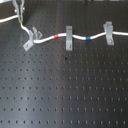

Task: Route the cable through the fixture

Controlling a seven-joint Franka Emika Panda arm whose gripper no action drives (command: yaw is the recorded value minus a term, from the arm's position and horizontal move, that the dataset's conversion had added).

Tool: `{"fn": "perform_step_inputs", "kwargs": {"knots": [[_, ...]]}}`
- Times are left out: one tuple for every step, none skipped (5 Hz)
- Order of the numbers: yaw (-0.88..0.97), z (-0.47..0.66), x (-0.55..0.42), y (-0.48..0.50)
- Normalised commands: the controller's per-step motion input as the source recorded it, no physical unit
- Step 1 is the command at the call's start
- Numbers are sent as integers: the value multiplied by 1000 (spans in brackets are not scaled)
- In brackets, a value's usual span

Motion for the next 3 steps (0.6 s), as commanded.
{"fn": "perform_step_inputs", "kwargs": {"knots": [[11,-1,-231,-79],[34,14,-375,-109],[37,10,-245,-76]]}}
